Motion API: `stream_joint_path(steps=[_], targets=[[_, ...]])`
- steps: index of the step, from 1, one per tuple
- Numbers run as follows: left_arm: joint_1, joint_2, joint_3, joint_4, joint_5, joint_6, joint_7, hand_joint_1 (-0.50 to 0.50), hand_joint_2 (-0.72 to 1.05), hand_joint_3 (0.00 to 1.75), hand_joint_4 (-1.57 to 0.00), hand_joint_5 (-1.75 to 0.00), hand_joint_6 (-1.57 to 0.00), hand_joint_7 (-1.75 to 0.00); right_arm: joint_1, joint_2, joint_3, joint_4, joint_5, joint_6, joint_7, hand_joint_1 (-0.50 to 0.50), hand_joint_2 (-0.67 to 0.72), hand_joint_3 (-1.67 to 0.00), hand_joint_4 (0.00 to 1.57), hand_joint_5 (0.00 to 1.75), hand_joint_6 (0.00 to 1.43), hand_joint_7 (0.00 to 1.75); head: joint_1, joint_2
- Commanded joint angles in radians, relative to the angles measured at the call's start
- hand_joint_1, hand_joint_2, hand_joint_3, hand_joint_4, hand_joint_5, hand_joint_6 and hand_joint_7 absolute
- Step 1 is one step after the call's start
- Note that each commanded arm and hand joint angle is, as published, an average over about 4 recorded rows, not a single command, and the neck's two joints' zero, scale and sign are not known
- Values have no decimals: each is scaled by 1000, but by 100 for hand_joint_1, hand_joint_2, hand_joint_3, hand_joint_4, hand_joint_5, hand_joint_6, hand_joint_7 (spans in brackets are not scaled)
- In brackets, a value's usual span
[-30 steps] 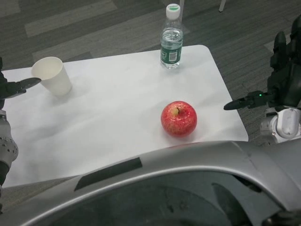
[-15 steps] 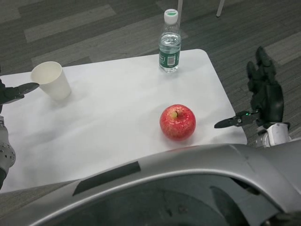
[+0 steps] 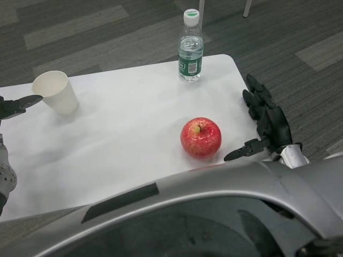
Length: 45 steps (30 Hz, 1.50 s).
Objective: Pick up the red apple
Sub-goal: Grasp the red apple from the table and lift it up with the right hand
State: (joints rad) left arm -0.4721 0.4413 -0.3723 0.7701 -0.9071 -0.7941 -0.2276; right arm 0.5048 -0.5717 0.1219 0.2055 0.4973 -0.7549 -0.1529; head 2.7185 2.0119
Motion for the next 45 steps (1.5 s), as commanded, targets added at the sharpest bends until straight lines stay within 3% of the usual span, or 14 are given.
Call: stream_joint_path(steps=[1, 9, 15, 20, 31, 37, 45], targets=[[-17, 7, -2, -5, -1, 0, 1, -26, 16, 0, 0, 0, 0, -42, -5, -12, 34, 24, -10, 12, 41, -46, -3, -8, 0, 0, 0, 0, 0, -1], [-2, 8, -2, -14, -1, 0, 1, -26, 16, 2, 0, 0, 0, -42, -15, -31, 58, 21, -50, 22, 89, -46, -3, -8, 0, 0, 0, 5, 8, -5], [8, 10, 0, -20, -1, 0, 1, -26, 16, 0, 0, 0, 0, -42, -35, -3, 47, 13, -87, 52, 143, -46, -10, -8, 0, 0, 0, 5, 16, -7], [12, 10, 3, -25, 0, 0, 1, -26, 16, 2, 0, 0, 0, -42, -60, 11, 56, 12, -111, 69, 163, -46, -7, -8, 0, 0, 0, 5, 18, -8], [23, 17, 3, -34, 0, 1, 1, -26, 16, 0, 0, 0, 0, -42, -155, 100, 67, 29, -209, 119, 282, -43, -10, -8, 0, 0, 0, 5, 22, -15], [30, 20, 3, -43, 0, 0, 1, -26, 16, 0, 0, 0, 0, -42, -182, 68, 111, 36, -215, 131, 299, -46, -10, -8, 0, 0, 0, 7, 29, -17], [43, 22, 4, -55, 0, 0, 1, -26, 16, 2, 0, 0, 0, -42, -194, 61, 125, 45, -243, 139, 315, -42, -13, -8, 0, 0, 0, 7, 34, -17]])
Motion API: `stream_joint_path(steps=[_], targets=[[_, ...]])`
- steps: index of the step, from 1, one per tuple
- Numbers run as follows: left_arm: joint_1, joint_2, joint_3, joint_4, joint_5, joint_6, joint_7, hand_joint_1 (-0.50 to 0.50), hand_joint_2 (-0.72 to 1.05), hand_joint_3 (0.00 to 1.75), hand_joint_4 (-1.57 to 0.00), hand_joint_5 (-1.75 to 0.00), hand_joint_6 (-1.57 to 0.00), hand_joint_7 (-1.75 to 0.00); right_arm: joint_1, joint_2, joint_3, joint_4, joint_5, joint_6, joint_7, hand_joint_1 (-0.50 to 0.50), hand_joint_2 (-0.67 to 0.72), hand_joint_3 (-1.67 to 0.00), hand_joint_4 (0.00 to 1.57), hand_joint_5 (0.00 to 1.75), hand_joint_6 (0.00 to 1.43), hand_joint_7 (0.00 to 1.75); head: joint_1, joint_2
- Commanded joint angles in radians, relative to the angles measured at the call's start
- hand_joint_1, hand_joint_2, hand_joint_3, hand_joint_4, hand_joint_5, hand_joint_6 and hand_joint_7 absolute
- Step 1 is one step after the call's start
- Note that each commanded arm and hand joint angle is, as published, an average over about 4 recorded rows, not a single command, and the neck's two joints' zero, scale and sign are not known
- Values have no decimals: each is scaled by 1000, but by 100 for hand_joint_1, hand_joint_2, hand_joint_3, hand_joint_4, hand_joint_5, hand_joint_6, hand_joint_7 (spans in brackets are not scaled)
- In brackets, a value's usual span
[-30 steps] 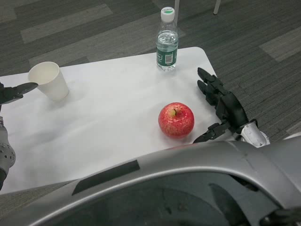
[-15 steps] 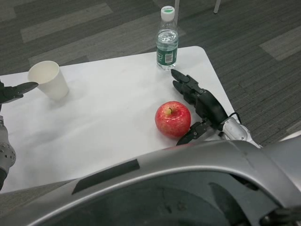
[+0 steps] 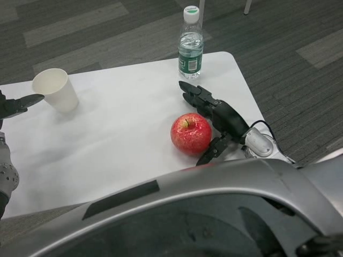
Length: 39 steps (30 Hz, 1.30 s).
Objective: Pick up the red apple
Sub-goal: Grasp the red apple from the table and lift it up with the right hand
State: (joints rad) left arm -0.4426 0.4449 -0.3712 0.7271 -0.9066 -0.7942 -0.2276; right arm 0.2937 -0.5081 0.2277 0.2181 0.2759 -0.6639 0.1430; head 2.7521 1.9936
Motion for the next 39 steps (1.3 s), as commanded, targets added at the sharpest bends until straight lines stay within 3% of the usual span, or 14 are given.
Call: stream_joint_path(steps=[1, 5, 10, 12, 17, 20, 23, 27, 34, 39], targets=[[15, 19, 3, -14, 0, 0, 1, -26, 16, 4, 0, 0, 0, -42, 17, -4, 21, 32, -24, 49, 22, -42, -15, -10, 0, 0, 0, 7, 3, 1], [21, 20, 6, -20, 0, 0, 1, -26, 16, 0, 0, 0, 0, -42, 16, -8, 27, 32, -32, 51, 30, -42, -22, -28, 0, 0, 0, 7, 10, 2], [28, 21, 14, -26, 0, 0, 1, -26, 16, 0, 0, 0, 0, -42, 11, -8, 28, 33, -44, 56, 42, -40, -43, -77, 0, 17, 0, 17, 18, 2], [30, 21, 15, -26, 0, 0, 1, -26, 16, 0, 0, 0, 0, -42, 7, -7, 28, 34, -48, 60, 48, -33, -51, -91, 0, 29, 0, 31, 18, 2], [30, 21, 17, -26, 0, 0, 1, -26, 16, 0, 0, 0, 0, -42, 0, -6, 26, 36, -60, 68, 56, -25, -54, -101, 1, 75, 0, 94, 18, 3], [30, 21, 17, -26, 0, 0, 1, -26, 16, 0, 0, 0, 0, -42, -1, -5, 24, 40, -64, 69, 61, -24, -54, -103, 4, 99, 9, 133, 18, 3], [30, 21, 18, -26, 0, 0, 1, -26, 16, 0, 0, 0, 0, -42, -1, -3, 20, 45, -71, 70, 68, -21, -54, -103, 10, 121, 26, 157, 18, 1], [30, 20, 18, -26, 0, 0, 1, -26, 16, 0, 0, 0, 0, -42, -2, -1, 15, 52, -74, 70, 70, -21, -54, -103, 11, 136, 49, 161, 20, 0], [30, 20, 18, -26, 1, 0, 1, -26, 16, 0, 0, 0, 0, -42, -2, 13, 6, 70, -76, 67, 70, -21, -54, -103, 14, 136, 63, 154, 46, 17], [30, 19, 18, -27, 2, -2, 1, -26, 16, 0, 0, 0, 0, -42, -10, 56, -39, 58, -41, 54, 41, -21, -54, -103, 16, 136, 68, 154, 87, 60]])
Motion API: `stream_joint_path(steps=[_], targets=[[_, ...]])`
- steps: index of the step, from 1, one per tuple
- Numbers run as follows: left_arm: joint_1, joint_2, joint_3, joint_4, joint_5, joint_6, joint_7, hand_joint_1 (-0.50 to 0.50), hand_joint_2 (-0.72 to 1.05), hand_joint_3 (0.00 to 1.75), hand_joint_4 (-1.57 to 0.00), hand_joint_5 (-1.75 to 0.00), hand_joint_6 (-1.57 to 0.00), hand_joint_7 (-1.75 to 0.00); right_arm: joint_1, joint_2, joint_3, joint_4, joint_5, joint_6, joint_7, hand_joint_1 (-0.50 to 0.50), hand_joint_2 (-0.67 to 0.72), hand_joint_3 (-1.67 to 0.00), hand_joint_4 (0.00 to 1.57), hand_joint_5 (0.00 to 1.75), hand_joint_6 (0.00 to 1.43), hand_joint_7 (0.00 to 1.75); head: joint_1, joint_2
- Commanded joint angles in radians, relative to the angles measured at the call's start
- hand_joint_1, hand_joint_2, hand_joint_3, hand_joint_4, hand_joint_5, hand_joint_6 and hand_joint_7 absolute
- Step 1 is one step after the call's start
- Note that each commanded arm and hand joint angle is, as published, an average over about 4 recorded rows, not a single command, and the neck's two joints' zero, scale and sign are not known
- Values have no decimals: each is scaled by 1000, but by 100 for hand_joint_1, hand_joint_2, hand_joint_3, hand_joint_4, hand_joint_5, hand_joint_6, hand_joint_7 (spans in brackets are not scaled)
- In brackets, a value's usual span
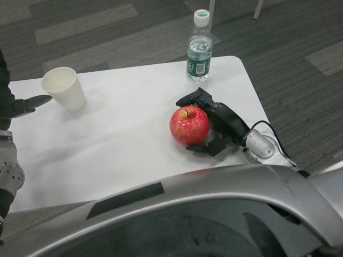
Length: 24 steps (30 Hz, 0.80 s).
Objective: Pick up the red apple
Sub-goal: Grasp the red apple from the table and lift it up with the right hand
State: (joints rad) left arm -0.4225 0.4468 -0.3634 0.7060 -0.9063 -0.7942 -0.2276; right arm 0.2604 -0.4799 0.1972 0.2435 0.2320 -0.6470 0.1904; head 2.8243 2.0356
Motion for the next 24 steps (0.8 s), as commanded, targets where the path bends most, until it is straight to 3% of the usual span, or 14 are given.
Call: stream_joint_path(steps=[1, 9, 24], targets=[[10, 16, 11, -6, 1, -2, 1, -26, 16, 0, 0, 0, 0, -42, 20, 37, -14, 27, 8, 33, -14, -21, -54, -103, 16, 136, 69, 154, 22, 28], [10, 16, 11, -6, 1, -2, 1, -26, 16, 0, 0, 0, 0, -42, -59, 53, 8, -26, 23, 23, -61, -21, -54, -103, 22, 141, 74, 154, 103, 119], [9, 9, 29, -12, 5, -4, 0, -26, 16, 0, 0, 0, 0, -42, -230, 70, 79, -95, 41, 10, -128, -21, -54, -103, 31, 136, 81, 154, 157, 232]])
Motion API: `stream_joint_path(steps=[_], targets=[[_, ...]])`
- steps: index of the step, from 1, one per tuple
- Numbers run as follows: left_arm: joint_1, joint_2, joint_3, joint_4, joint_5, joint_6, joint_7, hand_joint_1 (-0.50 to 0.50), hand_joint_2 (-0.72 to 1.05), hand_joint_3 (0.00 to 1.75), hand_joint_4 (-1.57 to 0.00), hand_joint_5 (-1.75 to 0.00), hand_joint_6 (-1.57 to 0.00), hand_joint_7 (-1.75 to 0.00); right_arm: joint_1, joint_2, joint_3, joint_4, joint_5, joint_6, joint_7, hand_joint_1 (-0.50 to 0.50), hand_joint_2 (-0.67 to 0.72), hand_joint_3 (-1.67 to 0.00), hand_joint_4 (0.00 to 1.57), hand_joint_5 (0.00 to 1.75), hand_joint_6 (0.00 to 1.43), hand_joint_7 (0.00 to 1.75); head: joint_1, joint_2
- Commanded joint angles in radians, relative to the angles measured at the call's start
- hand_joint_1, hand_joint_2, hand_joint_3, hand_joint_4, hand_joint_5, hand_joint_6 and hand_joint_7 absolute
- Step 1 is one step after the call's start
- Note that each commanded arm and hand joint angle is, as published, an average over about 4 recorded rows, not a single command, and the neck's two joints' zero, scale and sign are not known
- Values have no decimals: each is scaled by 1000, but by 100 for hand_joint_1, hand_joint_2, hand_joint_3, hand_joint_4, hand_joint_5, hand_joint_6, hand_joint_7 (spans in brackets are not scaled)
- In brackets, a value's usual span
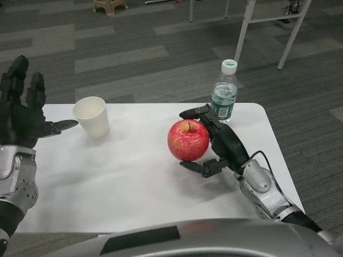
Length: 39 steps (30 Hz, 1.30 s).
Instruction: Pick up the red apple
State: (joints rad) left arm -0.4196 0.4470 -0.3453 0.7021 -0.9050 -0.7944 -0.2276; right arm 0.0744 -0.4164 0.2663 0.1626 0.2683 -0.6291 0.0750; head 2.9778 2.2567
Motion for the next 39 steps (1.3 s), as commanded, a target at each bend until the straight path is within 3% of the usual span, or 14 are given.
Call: stream_joint_path(steps=[1, 12, 17, 26, 35, 39], targets=[[5, 9, 11, -8, 4, -3, -1, -26, 16, 0, 0, 0, 0, -42, -61, 7, 14, -13, 5, -7, -14, -21, -54, -103, 31, 136, 81, 154, 9, 20], [4, 11, 7, -7, 3, -3, -1, -26, 16, 0, 0, 0, 0, -42, -237, 23, 56, 62, 5, -16, -9, -21, -54, -103, 39, 136, 86, 154, 49, 86], [7, 13, 10, -7, 3, -3, -1, -26, 23, 0, 0, 0, 0, -42, -283, 33, 62, 104, 7, -32, -9, -21, -54, -103, 41, 136, 88, 154, 51, 124], [22, 12, 29, -10, 4, -3, -1, -26, 25, 0, 0, 0, 0, -42, -294, 33, 62, 126, 16, -37, -11, -21, -54, -103, 44, 136, 91, 154, 90, 166], [30, 8, 43, -28, 11, -3, -2, -26, 25, 0, 0, 0, 0, -42, -290, 33, 63, 126, 27, -54, -14, -21, -54, -103, 48, 143, 93, 154, 97, 163], [36, 7, 47, -35, 12, -3, -2, -26, 25, 0, 0, 0, 0, -42, -291, 33, 66, 133, 28, -56, -15, -21, -54, -103, 51, 136, 95, 154, 96, 142]])
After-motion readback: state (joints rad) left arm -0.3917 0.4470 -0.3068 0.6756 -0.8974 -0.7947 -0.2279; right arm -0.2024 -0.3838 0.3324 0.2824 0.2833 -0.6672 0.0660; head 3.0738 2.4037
